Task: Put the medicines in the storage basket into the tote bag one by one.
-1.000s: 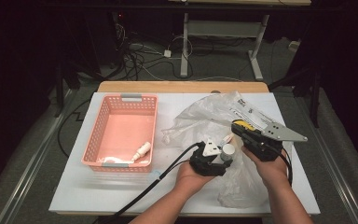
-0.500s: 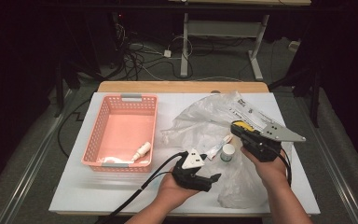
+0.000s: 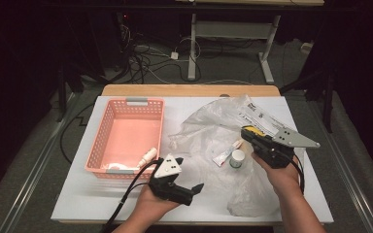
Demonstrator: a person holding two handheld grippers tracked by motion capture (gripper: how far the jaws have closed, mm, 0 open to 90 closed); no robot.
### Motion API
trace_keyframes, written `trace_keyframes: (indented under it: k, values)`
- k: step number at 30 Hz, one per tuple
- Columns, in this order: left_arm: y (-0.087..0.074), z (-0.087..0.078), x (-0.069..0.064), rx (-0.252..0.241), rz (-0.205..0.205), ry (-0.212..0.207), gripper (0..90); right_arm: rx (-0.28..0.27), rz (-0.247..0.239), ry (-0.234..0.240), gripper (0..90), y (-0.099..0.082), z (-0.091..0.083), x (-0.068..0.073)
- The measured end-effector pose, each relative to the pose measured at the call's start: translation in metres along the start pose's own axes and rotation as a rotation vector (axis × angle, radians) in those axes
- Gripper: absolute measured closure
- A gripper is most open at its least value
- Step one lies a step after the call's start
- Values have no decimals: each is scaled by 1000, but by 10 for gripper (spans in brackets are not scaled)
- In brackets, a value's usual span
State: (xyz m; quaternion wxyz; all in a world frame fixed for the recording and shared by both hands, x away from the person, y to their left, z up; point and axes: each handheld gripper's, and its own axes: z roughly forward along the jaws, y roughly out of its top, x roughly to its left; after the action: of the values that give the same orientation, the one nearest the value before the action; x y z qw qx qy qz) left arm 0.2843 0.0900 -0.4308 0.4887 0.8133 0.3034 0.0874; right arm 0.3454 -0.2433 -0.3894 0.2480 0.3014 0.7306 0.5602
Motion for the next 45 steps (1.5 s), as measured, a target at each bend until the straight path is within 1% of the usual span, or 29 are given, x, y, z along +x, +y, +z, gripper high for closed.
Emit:
trace_keyframes:
  k: [2, 5, 10, 16, 20, 23, 24, 26, 27, 33, 36, 38, 39, 40, 41, 42, 45]
  values:
    - [-2, -9, 7, -9, -12, 22, 0, -1, 0, 0, 900, 0, 0, 0]
    - [-5, -22, 18, -17, -21, 66, 0, -2, -1, -1, 900, 0, 0, -1]
    - [-8, -37, 32, -17, -30, 126, 0, -1, -1, -2, 900, 0, 0, -1]
    - [-13, -52, 51, -15, -60, 181, 0, 1, 2, -3, 900, -1, -1, -1]
    - [-16, -61, 63, -14, -87, 202, 0, 0, 1, -2, 900, -1, -1, -1]
    - [-19, -66, 70, -3, -89, 230, 0, 1, 2, -3, 900, -1, -1, -1]
    - [-20, -68, 73, -7, -101, 238, 0, 1, 1, -3, 900, -1, -1, -1]
    - [-22, -72, 77, -6, -108, 249, 0, 2, 2, -4, 900, -1, -1, -1]
    - [-23, -75, 79, -6, -112, 262, 0, 0, -1, -4, 900, -1, -1, -2]
    - [-28, -84, 91, -10, -149, 287, 0, 1, 1, -4, 900, -1, -2, -2]
    - [-30, -86, 94, -14, -161, 290, 0, 0, -1, -3, 900, -1, -1, -2]
    - [-27, -87, 97, -8, -165, 294, 0, -3, 5, -5, 900, -1, -2, -2]
    - [-23, -88, 100, -14, -174, 297, 0, -5, 9, -6, 900, 0, -2, -2]
    - [-20, -89, 103, -9, -178, 296, 0, -7, 5, -6, 900, 1, -3, -2]
    - [-17, -89, 105, 6, -174, 300, 0, -9, 3, -7, 900, 1, -3, -2]
    - [-13, -88, 106, 30, -159, 311, 0, -8, 3, -8, 900, 1, -3, -2]
    - [-5, -83, 111, 58, -169, 299, 0, -12, 6, -7, 900, 1, -3, -2]
